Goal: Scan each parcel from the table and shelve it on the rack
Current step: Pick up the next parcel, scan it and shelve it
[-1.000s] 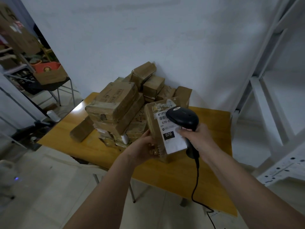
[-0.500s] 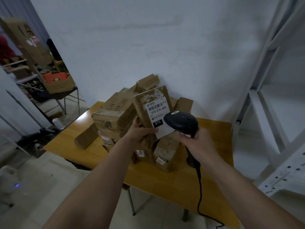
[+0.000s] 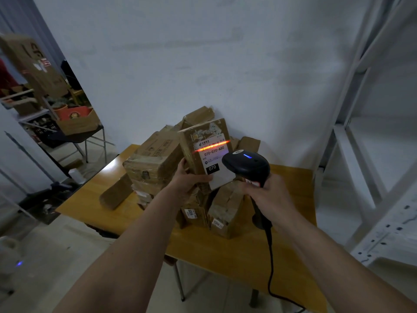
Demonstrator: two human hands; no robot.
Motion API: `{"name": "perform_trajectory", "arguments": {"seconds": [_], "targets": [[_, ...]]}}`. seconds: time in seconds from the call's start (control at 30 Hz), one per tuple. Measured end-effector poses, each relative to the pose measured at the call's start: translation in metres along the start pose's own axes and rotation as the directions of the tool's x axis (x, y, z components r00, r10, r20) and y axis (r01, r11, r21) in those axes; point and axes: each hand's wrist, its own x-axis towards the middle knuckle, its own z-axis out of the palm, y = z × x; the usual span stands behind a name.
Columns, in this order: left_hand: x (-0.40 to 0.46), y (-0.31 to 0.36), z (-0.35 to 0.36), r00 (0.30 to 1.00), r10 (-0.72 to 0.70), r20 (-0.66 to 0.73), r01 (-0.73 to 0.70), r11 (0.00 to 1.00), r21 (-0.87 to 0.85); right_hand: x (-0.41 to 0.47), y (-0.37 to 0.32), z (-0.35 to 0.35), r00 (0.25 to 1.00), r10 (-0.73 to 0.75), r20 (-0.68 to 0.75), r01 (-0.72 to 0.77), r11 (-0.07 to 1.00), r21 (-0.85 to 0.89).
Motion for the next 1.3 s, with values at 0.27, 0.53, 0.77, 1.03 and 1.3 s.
{"name": "perform_trajectory", "arguments": {"seconds": [0.27, 0.53, 0.77, 1.03, 1.3], "targets": [[0.003, -0.004, 0.005, 0.998, -0.006, 0.065, 0.004, 1.000, 0.026, -0.003, -0.002, 0.001, 0.999, 0.034, -0.041, -0.031, 0.998, 0.055], [0.005, -0.039, 0.026, 0.965, -0.016, 0.261, -0.021, 0.990, 0.139, -0.030, 0.018, -0.006, 0.950, 0.125, -0.285, -0.092, 0.988, 0.125], [-0.017, -0.101, 0.058, 0.841, -0.197, 0.504, 0.055, 0.957, 0.283, -0.089, 0.043, -0.021, 0.775, 0.270, -0.571, -0.196, 0.962, 0.189], [-0.089, -0.149, 0.118, 0.699, -0.332, 0.633, 0.081, 0.916, 0.392, -0.177, 0.043, -0.077, 0.629, 0.281, -0.725, -0.156, 0.959, 0.236], [-0.198, -0.199, 0.220, 0.586, -0.377, 0.717, -0.001, 0.885, 0.466, -0.310, 0.042, -0.159, 0.497, 0.284, -0.820, -0.149, 0.959, 0.242]]}}
